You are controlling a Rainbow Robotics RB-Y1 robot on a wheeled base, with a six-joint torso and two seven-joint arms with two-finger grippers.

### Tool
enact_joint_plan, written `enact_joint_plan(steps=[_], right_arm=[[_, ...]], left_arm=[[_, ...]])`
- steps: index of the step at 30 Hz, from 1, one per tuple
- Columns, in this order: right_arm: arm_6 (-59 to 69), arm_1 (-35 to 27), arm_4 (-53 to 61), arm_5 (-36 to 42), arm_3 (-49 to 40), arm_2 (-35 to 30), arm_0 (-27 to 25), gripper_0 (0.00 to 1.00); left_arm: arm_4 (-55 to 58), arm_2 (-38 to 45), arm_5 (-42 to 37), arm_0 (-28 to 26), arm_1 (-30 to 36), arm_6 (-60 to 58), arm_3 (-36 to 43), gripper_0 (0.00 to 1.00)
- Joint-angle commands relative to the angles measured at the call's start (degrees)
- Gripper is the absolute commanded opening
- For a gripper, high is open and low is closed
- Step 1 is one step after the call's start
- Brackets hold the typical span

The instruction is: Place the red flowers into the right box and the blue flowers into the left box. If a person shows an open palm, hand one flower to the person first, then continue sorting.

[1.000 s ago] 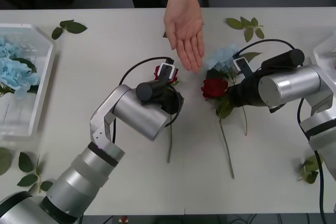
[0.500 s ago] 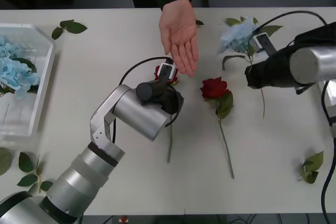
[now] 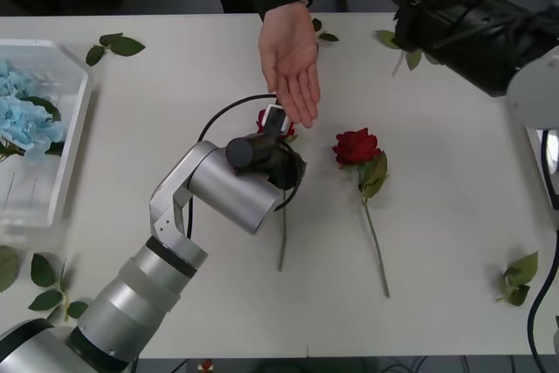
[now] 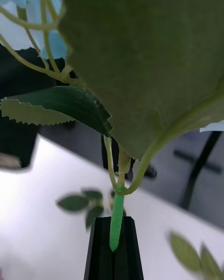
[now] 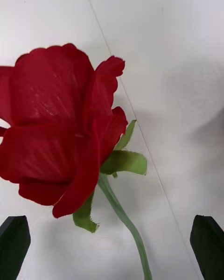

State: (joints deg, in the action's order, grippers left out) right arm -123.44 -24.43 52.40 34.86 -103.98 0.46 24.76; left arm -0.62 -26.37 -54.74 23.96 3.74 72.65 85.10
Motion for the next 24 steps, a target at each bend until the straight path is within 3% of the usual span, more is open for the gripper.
enact_joint_plan(steps=[1,4,7,24], right_arm=[[-3.48,0.34,0.68,-10.86,-2.02,7.63,0.73,0.00],[-3.56,0.34,1.74,-17.98,-2.02,11.41,0.73,0.00],[-3.74,0.08,2.97,-20.36,-1.93,12.37,0.64,0.00],[-3.83,0.17,5.08,-20.36,-2.02,12.37,0.73,0.00]], left_arm=[[-0.34,0.27,0.86,0.30,0.83,-1.99,1.21,1.00],[-0.34,0.27,1.13,0.30,1.01,-1.99,1.21,1.00],[-0.25,0.27,1.39,0.30,1.19,-1.99,1.21,1.00],[0.10,0.27,1.57,0.30,1.36,-2.08,1.21,1.00]])
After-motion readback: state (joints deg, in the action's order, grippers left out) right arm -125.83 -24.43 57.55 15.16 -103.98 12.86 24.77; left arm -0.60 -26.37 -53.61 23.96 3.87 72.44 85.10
